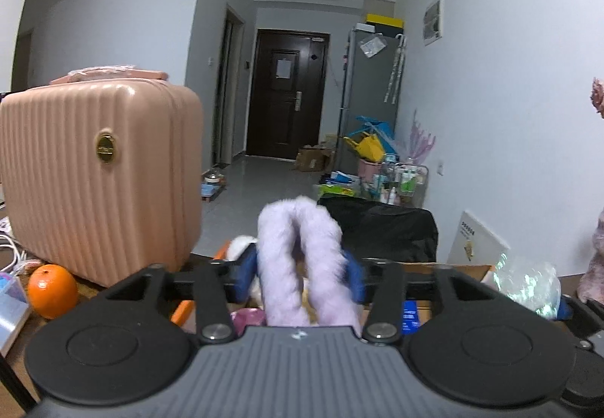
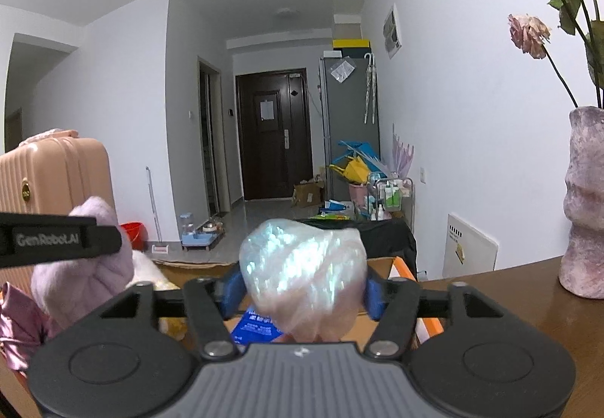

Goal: Organize soft objects
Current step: 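Carry the sock and plastic bag in both grippers over the cardboard box, then open both grippers to drop the sock and plastic bag into the box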

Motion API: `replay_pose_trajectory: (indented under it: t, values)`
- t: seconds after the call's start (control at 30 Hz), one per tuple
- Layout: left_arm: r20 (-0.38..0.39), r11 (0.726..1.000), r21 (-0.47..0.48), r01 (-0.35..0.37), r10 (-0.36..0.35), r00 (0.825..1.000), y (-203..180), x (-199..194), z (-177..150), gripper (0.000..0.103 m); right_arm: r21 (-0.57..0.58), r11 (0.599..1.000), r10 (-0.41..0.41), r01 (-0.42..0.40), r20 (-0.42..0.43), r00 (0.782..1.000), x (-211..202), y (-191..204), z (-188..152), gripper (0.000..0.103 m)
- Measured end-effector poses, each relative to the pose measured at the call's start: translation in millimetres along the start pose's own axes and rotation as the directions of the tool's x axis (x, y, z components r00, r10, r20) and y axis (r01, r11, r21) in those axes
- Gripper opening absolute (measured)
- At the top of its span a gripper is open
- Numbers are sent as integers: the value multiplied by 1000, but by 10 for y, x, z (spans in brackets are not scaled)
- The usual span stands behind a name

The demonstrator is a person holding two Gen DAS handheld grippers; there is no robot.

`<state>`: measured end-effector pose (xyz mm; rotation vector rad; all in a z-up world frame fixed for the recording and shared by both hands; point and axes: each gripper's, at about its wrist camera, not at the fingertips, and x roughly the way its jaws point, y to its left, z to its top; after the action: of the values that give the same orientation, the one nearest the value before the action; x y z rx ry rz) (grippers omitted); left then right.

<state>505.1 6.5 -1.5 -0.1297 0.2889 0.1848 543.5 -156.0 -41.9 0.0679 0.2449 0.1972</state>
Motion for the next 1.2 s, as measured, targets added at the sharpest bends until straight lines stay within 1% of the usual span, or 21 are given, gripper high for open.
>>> replay_pose_trajectory:
  t: [0.03, 0.07, 0.1, 0.13, 0.17, 0.2, 0.23, 0.27, 0.7, 1.0, 1.2]
  values:
    - [5, 1000, -9, -10, 10, 1000, 27, -8, 5, 74, 3, 1000, -1, 1, 0, 1000, -7, -9, -2, 74]
    - [10, 1000, -15, -25, 25, 1000, 49, -21, 11, 80, 5, 1000, -5, 5, 3, 1000, -16, -15, 0, 76]
    - [16, 999, -18, -38, 38, 999, 67, -35, 15, 83, 6, 1000, -5, 5, 7, 1000, -31, -19, 1, 80]
    - [20, 999, -17, -44, 45, 999, 85, -42, 18, 91, 7, 1000, -4, 4, 9, 1000, -43, -24, 0, 82]
    - [24, 998, -16, -53, 53, 998, 98, -48, 18, 101, 8, 1000, -6, 6, 12, 1000, -55, -27, -4, 88]
    - [31, 998, -14, -69, 69, 997, 108, -64, 11, 103, 10, 1000, -11, 11, 16, 1000, -66, -31, -10, 96]
    - [38, 996, -12, -85, 85, 996, 134, -78, -2, 103, 11, 1000, -15, 14, 22, 1000, -79, -33, -19, 103]
    - [44, 995, -8, -98, 98, 994, 144, -93, -8, 103, 11, 1000, -17, 17, 28, 999, -105, -28, -35, 103]
    - [68, 996, -1, -92, 92, 993, 217, -250, -11, 103, 2, 1000, -26, 26, 79, 997, -366, -16, -113, 103]
    - [89, 995, 22, -96, 93, 992, 314, -492, -94, 103, 12, 998, -60, 59, 99, 993, -633, -119, -157, 103]
    - [86, 995, 21, -98, 96, 992, 403, -671, -144, 103, 14, 996, -87, 86, 93, 992, -816, -188, -205, 103]
